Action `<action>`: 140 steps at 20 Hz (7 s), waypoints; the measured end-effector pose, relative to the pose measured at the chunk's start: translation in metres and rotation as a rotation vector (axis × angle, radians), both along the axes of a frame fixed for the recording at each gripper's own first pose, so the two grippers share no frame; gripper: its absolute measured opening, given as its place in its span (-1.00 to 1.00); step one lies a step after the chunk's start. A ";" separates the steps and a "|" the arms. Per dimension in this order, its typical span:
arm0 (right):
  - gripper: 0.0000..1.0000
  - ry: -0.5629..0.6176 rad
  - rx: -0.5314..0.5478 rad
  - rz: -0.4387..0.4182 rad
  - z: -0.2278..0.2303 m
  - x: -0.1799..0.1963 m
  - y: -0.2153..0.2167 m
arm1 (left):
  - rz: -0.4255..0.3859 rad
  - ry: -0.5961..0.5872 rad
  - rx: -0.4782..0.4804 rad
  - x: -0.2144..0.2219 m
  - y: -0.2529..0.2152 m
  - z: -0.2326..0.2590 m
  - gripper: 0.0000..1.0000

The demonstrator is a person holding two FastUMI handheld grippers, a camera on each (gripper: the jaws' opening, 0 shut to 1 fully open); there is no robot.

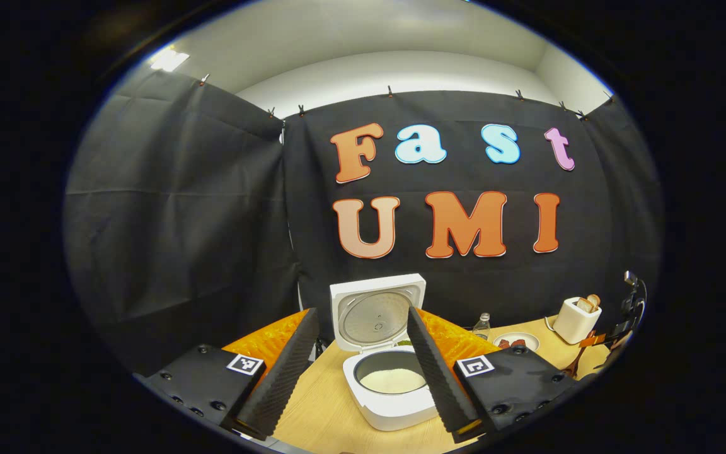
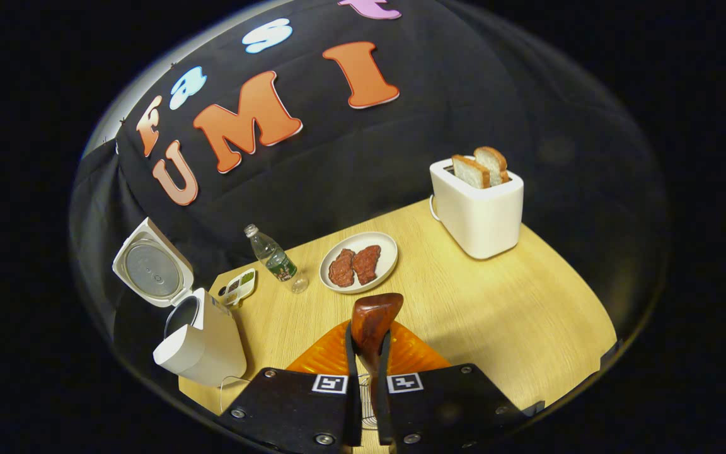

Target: Close the left gripper, press the button to open the rice cooker; take a wooden spoon from the chopstick holder with the right hand, scoop a spoonful of rice and pour it into the rice cooker, then put the wooden spoon back into the chopstick holder.

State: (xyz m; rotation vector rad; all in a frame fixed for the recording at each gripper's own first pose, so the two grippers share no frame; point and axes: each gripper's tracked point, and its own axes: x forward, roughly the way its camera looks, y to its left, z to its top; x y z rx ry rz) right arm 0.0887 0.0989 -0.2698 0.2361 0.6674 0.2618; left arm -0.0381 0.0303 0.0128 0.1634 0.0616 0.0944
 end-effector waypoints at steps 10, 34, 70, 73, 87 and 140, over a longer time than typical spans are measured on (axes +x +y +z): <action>-0.83 -0.213 0.057 0.047 0.105 -0.063 0.055 | -0.113 -0.001 -0.088 0.023 0.010 0.003 1.00; -0.82 -0.472 -0.395 0.256 -0.024 -0.129 0.147 | -0.161 0.077 -0.081 0.021 0.109 -0.028 1.00; -0.83 0.017 0.495 -0.405 -0.063 -0.140 0.121 | -0.197 0.145 -0.143 0.013 0.119 -0.061 1.00; -0.82 0.017 0.563 -0.458 -0.052 -0.138 0.109 | -0.201 0.135 -0.134 0.013 0.117 -0.058 1.00; -0.83 -0.017 0.768 -0.569 0.033 -0.133 0.103 | -0.192 0.121 -0.170 0.007 0.127 -0.053 1.00; -0.84 -0.367 0.492 0.014 0.191 -0.038 0.392 | -0.144 0.142 -0.199 -0.005 0.171 -0.079 1.00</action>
